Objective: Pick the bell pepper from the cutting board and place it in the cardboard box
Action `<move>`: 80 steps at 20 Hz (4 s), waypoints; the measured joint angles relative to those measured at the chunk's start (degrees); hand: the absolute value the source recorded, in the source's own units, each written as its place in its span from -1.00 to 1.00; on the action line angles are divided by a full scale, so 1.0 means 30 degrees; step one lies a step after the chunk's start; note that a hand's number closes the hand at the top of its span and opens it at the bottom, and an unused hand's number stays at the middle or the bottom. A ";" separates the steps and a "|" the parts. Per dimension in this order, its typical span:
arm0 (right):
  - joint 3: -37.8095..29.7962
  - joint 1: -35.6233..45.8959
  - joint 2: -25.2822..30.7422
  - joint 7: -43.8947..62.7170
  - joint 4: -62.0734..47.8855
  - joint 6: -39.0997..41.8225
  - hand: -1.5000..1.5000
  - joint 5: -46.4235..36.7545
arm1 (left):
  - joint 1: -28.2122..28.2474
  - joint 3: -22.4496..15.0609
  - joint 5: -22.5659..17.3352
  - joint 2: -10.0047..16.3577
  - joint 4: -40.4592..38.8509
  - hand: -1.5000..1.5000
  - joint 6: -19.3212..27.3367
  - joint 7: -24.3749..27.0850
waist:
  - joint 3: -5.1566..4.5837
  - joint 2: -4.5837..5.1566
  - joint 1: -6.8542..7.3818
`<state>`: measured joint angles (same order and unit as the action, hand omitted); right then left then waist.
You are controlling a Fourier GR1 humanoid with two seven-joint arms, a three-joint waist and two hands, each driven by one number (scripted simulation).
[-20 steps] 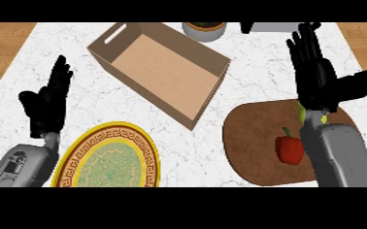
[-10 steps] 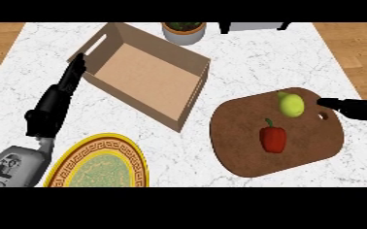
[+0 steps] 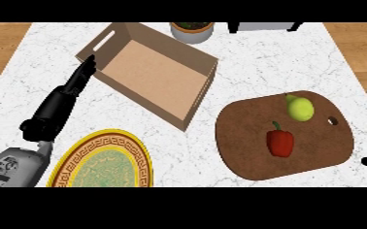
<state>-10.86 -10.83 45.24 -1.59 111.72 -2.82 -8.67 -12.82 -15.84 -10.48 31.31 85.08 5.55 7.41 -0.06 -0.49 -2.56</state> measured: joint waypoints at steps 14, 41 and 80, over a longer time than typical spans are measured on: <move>0.4677 0.0156 0.4036 1.0833 0.6254 0.6628 -1.00 -0.3376 | -0.0691 -0.0096 0.0578 -0.0540 0.0216 0.00 -0.0878 -0.0187 | -0.0038 0.0216 0.1133; 1.3761 0.6782 -0.3699 1.8862 0.1584 1.0161 -1.00 -0.9449 | -0.0326 0.1765 0.2055 -0.1938 0.0633 0.00 -0.2462 -0.0948 | 0.0010 0.0158 0.0908; 1.0637 0.5127 -0.6645 0.9900 -0.6202 0.8148 1.00 -1.7223 | 0.0252 0.4972 0.5291 -0.4843 0.0771 0.00 -0.5434 -0.0935 | -0.0101 0.0062 0.0873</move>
<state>21.05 4.56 25.31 28.11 93.12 21.62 -60.34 -12.06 -0.92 5.39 16.78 87.40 -10.76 4.61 -0.36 -0.30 0.05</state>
